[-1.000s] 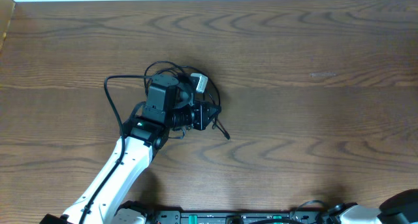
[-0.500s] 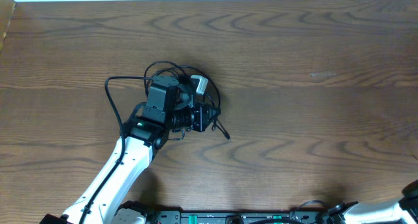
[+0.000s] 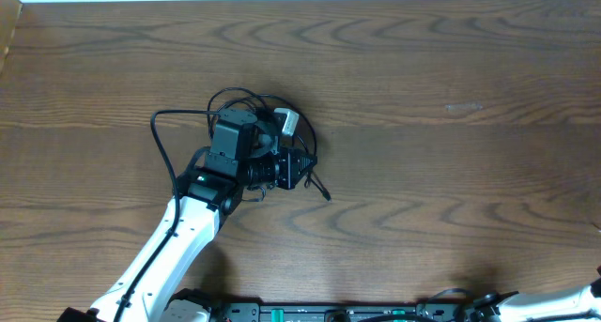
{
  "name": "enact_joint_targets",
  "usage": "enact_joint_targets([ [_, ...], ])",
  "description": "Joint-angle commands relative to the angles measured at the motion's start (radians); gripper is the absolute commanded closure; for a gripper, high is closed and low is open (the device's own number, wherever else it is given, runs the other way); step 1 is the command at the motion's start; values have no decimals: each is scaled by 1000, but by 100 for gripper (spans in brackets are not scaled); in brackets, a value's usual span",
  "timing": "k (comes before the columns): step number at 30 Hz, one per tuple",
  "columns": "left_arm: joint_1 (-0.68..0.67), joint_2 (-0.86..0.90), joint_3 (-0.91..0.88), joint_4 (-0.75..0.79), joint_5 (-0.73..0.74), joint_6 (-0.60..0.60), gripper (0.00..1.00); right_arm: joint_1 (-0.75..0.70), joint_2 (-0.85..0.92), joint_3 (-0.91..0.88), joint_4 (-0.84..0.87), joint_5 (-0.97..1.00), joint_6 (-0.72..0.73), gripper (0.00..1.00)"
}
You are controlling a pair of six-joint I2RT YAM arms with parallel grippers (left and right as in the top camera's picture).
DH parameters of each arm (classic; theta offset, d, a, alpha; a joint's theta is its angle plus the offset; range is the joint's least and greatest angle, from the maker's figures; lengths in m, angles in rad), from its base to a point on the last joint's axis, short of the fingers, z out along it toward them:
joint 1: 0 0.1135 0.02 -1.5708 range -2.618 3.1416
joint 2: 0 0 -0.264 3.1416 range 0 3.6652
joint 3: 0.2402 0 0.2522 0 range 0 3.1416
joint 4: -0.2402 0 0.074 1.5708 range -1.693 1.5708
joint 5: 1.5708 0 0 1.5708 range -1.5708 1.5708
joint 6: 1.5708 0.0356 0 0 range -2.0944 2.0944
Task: Untangle cables
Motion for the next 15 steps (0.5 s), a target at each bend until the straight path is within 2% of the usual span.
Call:
enact_joint_targets([
  [1, -3, -14, -10, 1, -13, 27, 88, -46, 2, 18, 10, -34, 18, 99],
  [15, -3, -14, -10, 1, -34, 27, 88, -57, 128, 18, 65, -68, -8, 99],
])
